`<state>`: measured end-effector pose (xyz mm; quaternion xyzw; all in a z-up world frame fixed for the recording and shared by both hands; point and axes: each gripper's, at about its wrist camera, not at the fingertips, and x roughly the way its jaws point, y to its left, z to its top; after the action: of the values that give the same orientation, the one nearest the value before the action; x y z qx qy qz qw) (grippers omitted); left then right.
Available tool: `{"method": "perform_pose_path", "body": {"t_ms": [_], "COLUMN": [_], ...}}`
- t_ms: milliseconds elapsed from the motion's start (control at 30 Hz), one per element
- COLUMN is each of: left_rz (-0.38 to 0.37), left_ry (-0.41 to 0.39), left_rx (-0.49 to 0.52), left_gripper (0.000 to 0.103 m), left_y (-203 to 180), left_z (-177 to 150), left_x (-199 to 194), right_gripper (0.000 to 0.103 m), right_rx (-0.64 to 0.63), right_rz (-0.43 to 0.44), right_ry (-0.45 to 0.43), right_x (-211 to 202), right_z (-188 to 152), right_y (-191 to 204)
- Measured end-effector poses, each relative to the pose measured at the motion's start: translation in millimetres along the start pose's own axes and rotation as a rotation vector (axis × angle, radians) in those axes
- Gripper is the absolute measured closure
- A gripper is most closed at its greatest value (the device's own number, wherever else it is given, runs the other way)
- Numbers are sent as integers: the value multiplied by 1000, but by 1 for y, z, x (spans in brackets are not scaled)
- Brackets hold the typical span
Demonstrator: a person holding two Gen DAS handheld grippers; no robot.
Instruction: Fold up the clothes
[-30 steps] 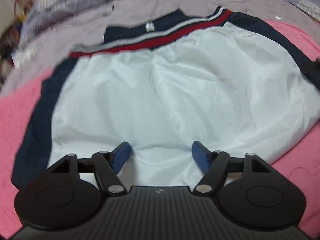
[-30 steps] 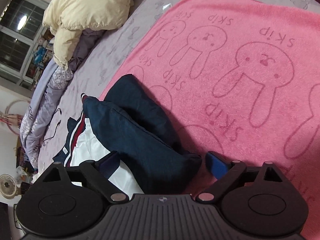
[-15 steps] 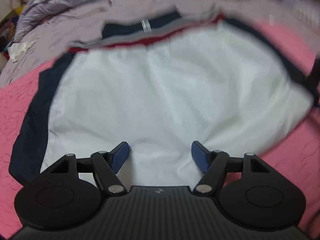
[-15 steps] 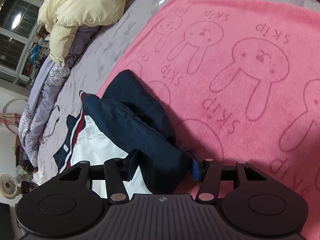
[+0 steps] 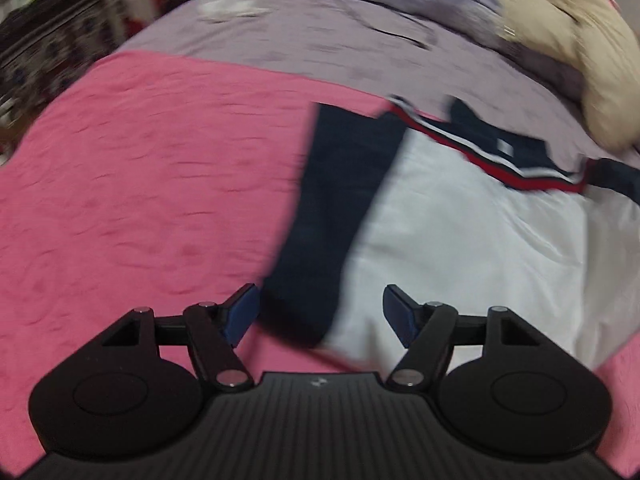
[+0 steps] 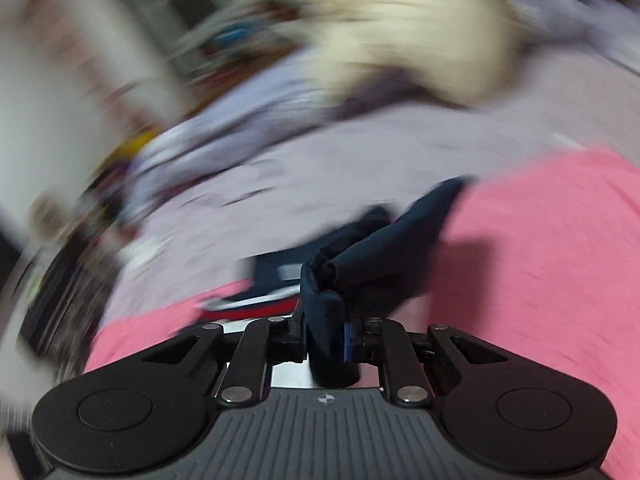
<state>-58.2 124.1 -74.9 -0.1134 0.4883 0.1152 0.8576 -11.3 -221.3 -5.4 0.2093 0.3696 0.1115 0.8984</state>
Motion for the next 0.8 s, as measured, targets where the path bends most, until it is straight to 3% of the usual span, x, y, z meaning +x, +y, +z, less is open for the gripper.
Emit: {"method": "perform_pose_path", "body": {"t_ms": [133, 300, 433, 600, 800], "left_rz": [91, 124, 115, 99, 62], "left_ry": [-9, 20, 45, 50, 0], "left_rx": [-68, -139, -179, -213, -198], "left_gripper": [32, 32, 32, 32, 32], "left_y": [47, 80, 96, 108, 110], "left_z": [-2, -19, -32, -39, -24], "left_x": [-6, -2, 2, 4, -2], "right_gripper": [86, 90, 91, 91, 93], "right_rx": [-258, -480, -567, -579, -698], "right_rz": [147, 210, 193, 194, 215], "right_ry": [73, 219, 294, 321, 333], "right_x": [37, 92, 106, 107, 100], "right_z": [-22, -81, -114, -119, -139], "right_y": [94, 166, 182, 189, 201]}}
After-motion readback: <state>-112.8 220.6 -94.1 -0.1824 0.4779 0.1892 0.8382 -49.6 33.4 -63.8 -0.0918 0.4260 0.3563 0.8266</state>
